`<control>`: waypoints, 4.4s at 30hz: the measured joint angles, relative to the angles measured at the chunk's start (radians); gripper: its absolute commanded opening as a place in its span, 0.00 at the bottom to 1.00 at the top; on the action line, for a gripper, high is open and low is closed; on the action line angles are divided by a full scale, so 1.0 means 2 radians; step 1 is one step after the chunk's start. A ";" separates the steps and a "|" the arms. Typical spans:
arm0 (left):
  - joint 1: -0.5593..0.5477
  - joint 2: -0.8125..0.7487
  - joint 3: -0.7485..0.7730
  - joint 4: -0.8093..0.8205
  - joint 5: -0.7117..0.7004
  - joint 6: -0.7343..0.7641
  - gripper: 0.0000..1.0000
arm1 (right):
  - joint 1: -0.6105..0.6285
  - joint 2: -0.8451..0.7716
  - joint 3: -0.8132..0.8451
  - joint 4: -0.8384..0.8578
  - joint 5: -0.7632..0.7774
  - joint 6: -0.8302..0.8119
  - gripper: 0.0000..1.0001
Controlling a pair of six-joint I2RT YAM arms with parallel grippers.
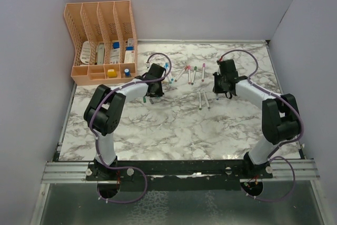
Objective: Open the pen caps
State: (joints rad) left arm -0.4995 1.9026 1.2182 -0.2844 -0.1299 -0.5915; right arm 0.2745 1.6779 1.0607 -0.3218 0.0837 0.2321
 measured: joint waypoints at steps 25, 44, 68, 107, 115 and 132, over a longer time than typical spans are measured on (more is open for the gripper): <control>0.026 -0.110 0.004 -0.034 -0.003 0.005 0.41 | 0.000 0.055 0.000 0.005 -0.025 0.006 0.05; 0.026 -0.195 -0.006 -0.035 -0.007 0.000 0.45 | 0.000 0.056 0.010 -0.004 -0.033 0.026 0.53; 0.027 -0.288 -0.104 0.094 0.048 -0.025 0.99 | 0.000 0.308 0.413 -0.092 -0.016 0.016 0.62; 0.035 -0.321 -0.185 0.187 0.132 -0.093 0.92 | -0.004 0.034 0.127 0.005 -0.079 0.004 0.01; 0.034 -0.273 -0.148 0.216 0.153 -0.111 0.90 | 0.018 -0.048 0.081 0.068 -0.218 0.000 0.01; 0.010 -0.211 -0.121 0.236 0.166 -0.128 0.81 | 0.117 -0.083 0.016 0.090 -0.280 0.032 0.01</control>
State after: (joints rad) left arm -0.4805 1.4799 0.9771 0.1875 0.2024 -0.8478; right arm 0.5095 1.5127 1.0931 -0.1421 -0.4770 0.2958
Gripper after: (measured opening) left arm 0.837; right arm 0.049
